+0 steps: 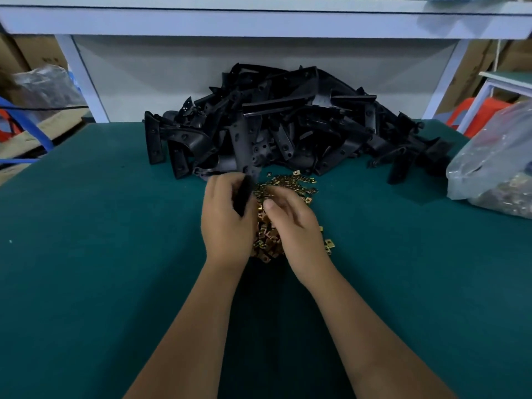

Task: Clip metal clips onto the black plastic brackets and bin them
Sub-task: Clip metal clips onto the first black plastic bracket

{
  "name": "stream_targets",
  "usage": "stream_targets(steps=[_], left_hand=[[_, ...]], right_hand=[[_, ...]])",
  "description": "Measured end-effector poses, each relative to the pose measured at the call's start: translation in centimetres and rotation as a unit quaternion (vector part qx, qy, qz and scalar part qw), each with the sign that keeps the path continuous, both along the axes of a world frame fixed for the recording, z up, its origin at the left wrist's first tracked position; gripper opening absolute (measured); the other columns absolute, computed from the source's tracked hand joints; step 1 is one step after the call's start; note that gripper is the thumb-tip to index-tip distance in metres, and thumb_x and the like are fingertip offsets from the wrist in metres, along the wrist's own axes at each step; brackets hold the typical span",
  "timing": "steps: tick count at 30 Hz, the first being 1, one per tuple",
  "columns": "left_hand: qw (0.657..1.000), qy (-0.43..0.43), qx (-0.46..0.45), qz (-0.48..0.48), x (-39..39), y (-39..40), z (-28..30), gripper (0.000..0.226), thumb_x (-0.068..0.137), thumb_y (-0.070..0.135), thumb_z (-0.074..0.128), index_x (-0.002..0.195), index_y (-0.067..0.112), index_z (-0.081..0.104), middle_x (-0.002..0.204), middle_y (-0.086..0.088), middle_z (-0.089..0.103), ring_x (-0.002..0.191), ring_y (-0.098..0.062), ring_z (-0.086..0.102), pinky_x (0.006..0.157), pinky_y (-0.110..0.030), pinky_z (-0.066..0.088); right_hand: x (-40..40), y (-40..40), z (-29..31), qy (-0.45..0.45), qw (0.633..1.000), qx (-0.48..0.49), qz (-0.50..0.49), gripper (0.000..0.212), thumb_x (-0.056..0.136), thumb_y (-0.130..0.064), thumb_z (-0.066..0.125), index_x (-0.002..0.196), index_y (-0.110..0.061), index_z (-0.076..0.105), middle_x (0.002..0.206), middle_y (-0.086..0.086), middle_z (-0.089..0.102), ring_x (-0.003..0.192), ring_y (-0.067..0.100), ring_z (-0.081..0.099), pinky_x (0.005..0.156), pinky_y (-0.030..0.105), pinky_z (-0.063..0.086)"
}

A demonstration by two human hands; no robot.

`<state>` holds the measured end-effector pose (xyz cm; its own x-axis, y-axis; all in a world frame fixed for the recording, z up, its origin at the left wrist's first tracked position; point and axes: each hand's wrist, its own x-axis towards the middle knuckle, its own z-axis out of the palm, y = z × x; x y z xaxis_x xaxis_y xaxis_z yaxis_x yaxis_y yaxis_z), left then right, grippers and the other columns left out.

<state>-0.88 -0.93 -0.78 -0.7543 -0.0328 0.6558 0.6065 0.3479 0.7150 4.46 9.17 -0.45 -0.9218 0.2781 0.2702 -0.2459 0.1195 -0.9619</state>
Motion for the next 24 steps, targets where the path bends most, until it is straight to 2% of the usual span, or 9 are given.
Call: stream_targets(steps=[4, 6, 8, 11, 13, 15, 19, 21, 24], left_hand=[[0.991, 0.053, -0.113, -0.048, 0.6, 0.7, -0.3, 0.039, 0.082, 0.007, 0.068, 0.116, 0.026, 0.062, 0.11, 0.01, 0.054, 0.104, -0.016, 0.054, 0.073, -0.035, 0.05], [0.988, 0.062, -0.131, -0.062, 0.5, 0.7, -0.2, 0.041, 0.08, 0.009, 0.074, 0.118, 0.023, 0.068, 0.108, 0.006, 0.058, 0.104, -0.021, 0.055, 0.074, -0.042, 0.053], [0.984, 0.059, -0.14, -0.093, 0.3, 0.5, -0.1, 0.047, 0.079, 0.025, 0.078, 0.124, 0.027, 0.067, 0.113, 0.004, 0.057, 0.108, -0.02, 0.053, 0.086, -0.037, 0.051], [0.985, -0.049, -0.103, -0.133, 0.1, 0.2, 0.2, 0.066, 0.078, 0.054, 0.067, 0.14, 0.047, 0.043, 0.133, 0.009, 0.042, 0.125, -0.01, 0.035, 0.104, -0.016, 0.028], [0.977, -0.154, 0.004, -0.148, 0.2, 0.3, 0.3, 0.063, 0.088, 0.05, 0.062, 0.144, 0.045, 0.035, 0.138, 0.012, 0.037, 0.129, -0.004, 0.034, 0.103, -0.016, 0.028], [0.945, -0.253, 0.12, -0.167, 0.2, 0.4, 0.7, 0.057, 0.094, 0.037, 0.063, 0.145, 0.038, 0.038, 0.135, 0.015, 0.044, 0.122, 0.003, 0.046, 0.093, -0.013, 0.038], [0.846, -0.361, 0.264, -0.289, -0.1, 0.8, 0.8, 0.042, 0.09, 0.023, 0.071, 0.129, 0.021, 0.057, 0.118, -0.001, 0.071, 0.107, -0.017, 0.069, 0.088, -0.029, 0.055], [0.84, -0.367, 0.27, -0.294, 0.0, 1.0, 0.8, 0.032, 0.087, 0.017, 0.074, 0.116, 0.019, 0.063, 0.11, -0.002, 0.074, 0.101, -0.017, 0.071, 0.081, -0.03, 0.056], [0.806, -0.372, 0.359, -0.289, -0.4, 0.9, 0.6, 0.019, 0.089, 0.007, 0.068, 0.105, 0.017, 0.064, 0.1, 0.002, 0.076, 0.093, -0.013, 0.072, 0.075, -0.026, 0.056]], right_hand=[[-0.2, 0.5, 0.6, 0.051, 0.993, -0.092, -0.052, 0.016, 0.094, -0.015, 0.063, 0.096, -0.028, 0.071, 0.094, -0.013, 0.073, 0.09, 0.0, 0.066, 0.077, 0.013, 0.049], [-0.2, 1.0, 0.9, 0.045, 0.987, -0.134, -0.079, 0.018, 0.093, -0.007, 0.063, 0.09, -0.023, 0.073, 0.085, -0.009, 0.074, 0.083, 0.002, 0.067, 0.072, 0.013, 0.049], [-0.2, 1.5, 1.0, 0.026, 0.979, -0.185, -0.084, 0.017, 0.092, -0.003, 0.062, 0.089, -0.016, 0.073, 0.082, -0.006, 0.073, 0.078, 0.006, 0.066, 0.067, 0.016, 0.05], [-0.1, 2.2, 1.1, 0.015, 0.966, -0.248, -0.079, 0.017, 0.094, -0.001, 0.058, 0.09, -0.011, 0.07, 0.085, -0.001, 0.071, 0.077, 0.01, 0.063, 0.065, 0.022, 0.05], [-0.1, 2.4, 1.2, 0.015, 0.959, -0.275, -0.065, 0.014, 0.096, -0.001, 0.056, 0.097, -0.008, 0.069, 0.092, 0.005, 0.07, 0.08, 0.013, 0.062, 0.069, 0.026, 0.052], [-0.1, 2.4, 1.1, 0.01, 0.956, -0.288, -0.049, 0.014, 0.096, -0.001, 0.055, 0.102, -0.006, 0.067, 0.095, 0.009, 0.067, 0.081, 0.016, 0.06, 0.07, 0.027, 0.051], [-0.4, 2.1, 0.9, -0.011, 0.976, -0.213, -0.045, 0.02, 0.097, -0.004, 0.055, 0.111, -0.004, 0.069, 0.106, 0.009, 0.072, 0.095, 0.02, 0.067, 0.084, 0.034, 0.054], [-0.4, 1.9, 0.8, -0.016, 0.989, -0.125, -0.076, 0.023, 0.097, -0.01, 0.058, 0.116, -0.009, 0.07, 0.111, 0.003, 0.073, 0.105, 0.016, 0.067, 0.095, 0.033, 0.053], [-0.2, 1.8, 0.4, -0.021, 0.986, 0.067, -0.152, 0.031, 0.098, -0.021, 0.056, 0.128, -0.021, 0.065, 0.113, -0.015, 0.066, 0.103, -0.001, 0.06, 0.091, 0.021, 0.048]])
